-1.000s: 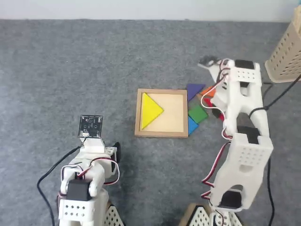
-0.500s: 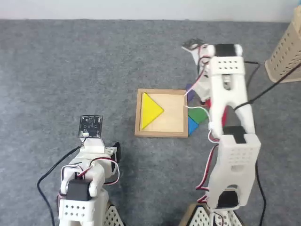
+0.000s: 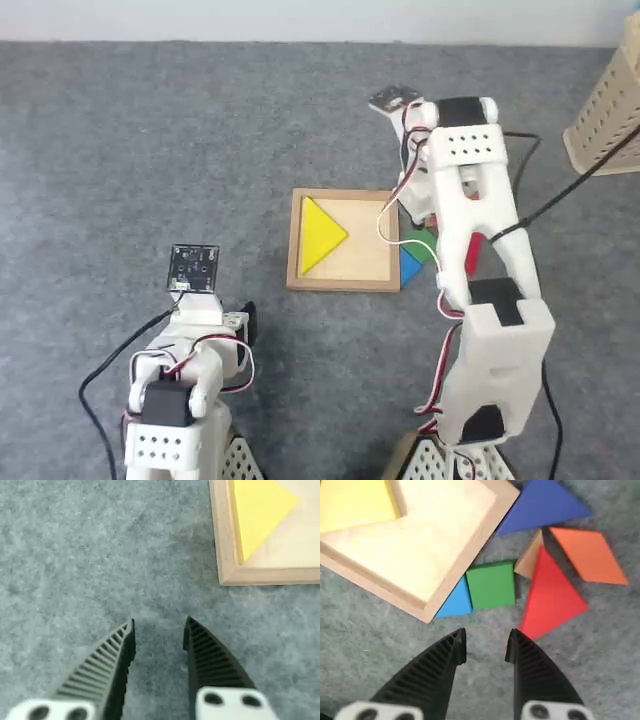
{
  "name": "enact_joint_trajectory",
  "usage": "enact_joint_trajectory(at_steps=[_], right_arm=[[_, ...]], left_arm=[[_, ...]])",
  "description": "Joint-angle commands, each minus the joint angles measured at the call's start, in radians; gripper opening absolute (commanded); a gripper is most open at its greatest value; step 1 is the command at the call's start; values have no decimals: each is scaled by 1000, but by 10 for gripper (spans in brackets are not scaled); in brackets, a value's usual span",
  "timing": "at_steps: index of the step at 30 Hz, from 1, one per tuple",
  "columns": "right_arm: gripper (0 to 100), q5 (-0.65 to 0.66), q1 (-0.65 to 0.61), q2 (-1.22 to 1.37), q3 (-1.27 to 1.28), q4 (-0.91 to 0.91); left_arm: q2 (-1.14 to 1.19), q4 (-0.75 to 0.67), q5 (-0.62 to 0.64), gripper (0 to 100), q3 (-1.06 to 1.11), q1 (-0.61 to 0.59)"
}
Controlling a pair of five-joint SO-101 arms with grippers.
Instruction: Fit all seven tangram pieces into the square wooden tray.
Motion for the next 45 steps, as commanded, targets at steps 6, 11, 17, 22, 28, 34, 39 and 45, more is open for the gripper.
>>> enact_joint_trajectory(at_steps=[6, 11, 17, 22, 28, 34, 39, 45], right_arm=[[320, 138, 147, -96, 143, -38], [323, 180, 154, -113, 354, -222], [325, 127, 154, -124, 468, -404], [325, 123, 168, -122, 471, -473], [325, 181, 173, -85, 473, -526], [325, 201, 177, 28, 468, -599], [322, 198, 177, 54, 466, -615], [229, 195, 177, 59, 466, -607]], left_arm=[[-20, -6, 6, 152, -2, -6], [-20, -6, 6, 152, -2, -6], [-20, -6, 6, 152, -2, -6], [-20, -6, 6, 152, -2, -6], [-20, -6, 6, 152, -2, -6], [-20, -6, 6, 152, -2, -6], [-20, -6, 6, 152, -2, -6], [-20, -6, 6, 152, -2, -6]])
